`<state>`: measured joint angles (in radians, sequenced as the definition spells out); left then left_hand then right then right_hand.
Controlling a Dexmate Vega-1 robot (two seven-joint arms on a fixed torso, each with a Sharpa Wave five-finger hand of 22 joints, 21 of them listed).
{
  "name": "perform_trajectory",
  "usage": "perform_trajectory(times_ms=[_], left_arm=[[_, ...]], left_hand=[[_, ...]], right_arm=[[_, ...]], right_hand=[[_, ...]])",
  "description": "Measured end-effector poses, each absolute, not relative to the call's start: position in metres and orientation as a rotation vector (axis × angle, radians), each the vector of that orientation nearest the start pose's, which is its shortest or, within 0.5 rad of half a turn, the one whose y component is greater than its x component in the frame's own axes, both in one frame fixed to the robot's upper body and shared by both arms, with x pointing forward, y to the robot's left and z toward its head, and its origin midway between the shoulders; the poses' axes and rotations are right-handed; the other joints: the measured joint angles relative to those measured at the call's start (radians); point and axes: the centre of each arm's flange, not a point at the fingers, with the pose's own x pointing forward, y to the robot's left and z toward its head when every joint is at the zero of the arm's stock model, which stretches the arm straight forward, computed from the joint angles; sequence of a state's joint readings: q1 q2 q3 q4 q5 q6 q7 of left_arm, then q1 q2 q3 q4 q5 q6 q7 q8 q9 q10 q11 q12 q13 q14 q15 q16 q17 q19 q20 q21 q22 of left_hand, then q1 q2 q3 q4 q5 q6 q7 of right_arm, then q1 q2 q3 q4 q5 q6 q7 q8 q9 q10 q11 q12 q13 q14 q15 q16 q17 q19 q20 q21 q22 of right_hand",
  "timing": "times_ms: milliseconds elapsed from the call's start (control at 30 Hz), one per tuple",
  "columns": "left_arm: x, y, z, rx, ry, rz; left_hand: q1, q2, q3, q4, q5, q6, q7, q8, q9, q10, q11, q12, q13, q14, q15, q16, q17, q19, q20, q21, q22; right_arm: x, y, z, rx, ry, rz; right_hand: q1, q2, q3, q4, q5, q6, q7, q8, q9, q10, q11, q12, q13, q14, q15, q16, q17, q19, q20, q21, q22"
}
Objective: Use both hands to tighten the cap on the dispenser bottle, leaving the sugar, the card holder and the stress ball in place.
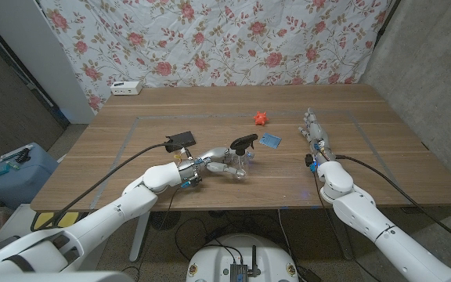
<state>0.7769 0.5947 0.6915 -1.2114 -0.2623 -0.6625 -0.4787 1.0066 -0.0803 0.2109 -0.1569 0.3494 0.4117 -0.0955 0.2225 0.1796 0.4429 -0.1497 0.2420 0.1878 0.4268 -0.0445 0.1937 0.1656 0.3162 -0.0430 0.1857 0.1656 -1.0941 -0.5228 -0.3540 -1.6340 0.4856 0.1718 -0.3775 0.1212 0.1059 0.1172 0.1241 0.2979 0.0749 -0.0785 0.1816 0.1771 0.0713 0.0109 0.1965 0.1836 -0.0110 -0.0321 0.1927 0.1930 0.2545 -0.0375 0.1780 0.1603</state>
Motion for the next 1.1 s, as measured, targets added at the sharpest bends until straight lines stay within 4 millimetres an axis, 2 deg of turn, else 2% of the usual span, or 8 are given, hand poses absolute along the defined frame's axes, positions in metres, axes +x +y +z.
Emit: perform_trajectory(times_ms=[200,533,733,1100], left_arm=[[0.6025,0.1641,-0.1108,0.655,-0.682,-0.894],[0.6035,0.1631,-0.1112,0.634,-0.686,-0.876],[0.6035,0.1633,-0.1103,0.615,-0.687,-0.86],[0.604,0.1641,-0.1047,0.588,-0.693,-0.825]], left_hand=[[0.028,0.02,0.004,0.004,-0.034,0.055,0.03,0.006,0.005,0.057,0.011,0.016,0.009,0.09,-0.003,0.022,0.005,0.012,0.002,0.0,0.0],[0.046,0.038,0.013,0.013,-0.063,0.124,0.042,0.016,0.014,0.101,0.012,0.031,0.032,0.213,-0.014,0.044,0.011,0.039,0.0,0.0,0.0],[0.054,0.045,0.02,0.011,-0.073,0.151,0.023,0.025,0.014,0.11,0.011,0.036,0.04,0.23,-0.017,0.051,0.014,0.039,0.0,0.0,0.0],[0.068,0.055,0.023,0.014,-0.091,0.187,0.029,0.04,0.014,0.135,0.014,0.047,0.052,0.249,-0.017,0.053,0.018,0.048,0.002,0.0,-0.003]], right_arm=[[0.5948,-0.2628,-0.0862,0.025,-0.528,-0.035],[0.5937,-0.2622,-0.0887,0.032,-0.529,-0.036],[0.5936,-0.2619,-0.0892,0.031,-0.529,-0.035],[0.5951,-0.2595,-0.0876,0.021,-0.523,-0.023]], right_hand=[[0.0,0.0,0.0,0.0,0.0,0.0,0.0,0.0,0.0,0.0,0.0,0.0,0.0,0.0,0.0,0.0,0.0,0.0,0.0,0.0,0.0],[0.0,0.0,0.0,0.0,0.0,0.0,0.0,0.0,0.0,0.0,0.0,0.0,0.0,0.0,0.0,0.0,0.0,0.0,0.0,0.0,0.0],[0.0,0.0,0.0,0.0,0.0,0.0,0.0,0.0,0.0,0.0,0.0,0.0,0.0,0.0,0.0,0.0,0.0,0.0,0.0,0.0,0.0],[0.0,0.0,0.0,0.0,0.0,0.0,0.0,0.0,0.0,0.0,0.0,0.0,0.0,0.0,0.0,0.0,0.0,0.0,0.0,0.0,0.0]])
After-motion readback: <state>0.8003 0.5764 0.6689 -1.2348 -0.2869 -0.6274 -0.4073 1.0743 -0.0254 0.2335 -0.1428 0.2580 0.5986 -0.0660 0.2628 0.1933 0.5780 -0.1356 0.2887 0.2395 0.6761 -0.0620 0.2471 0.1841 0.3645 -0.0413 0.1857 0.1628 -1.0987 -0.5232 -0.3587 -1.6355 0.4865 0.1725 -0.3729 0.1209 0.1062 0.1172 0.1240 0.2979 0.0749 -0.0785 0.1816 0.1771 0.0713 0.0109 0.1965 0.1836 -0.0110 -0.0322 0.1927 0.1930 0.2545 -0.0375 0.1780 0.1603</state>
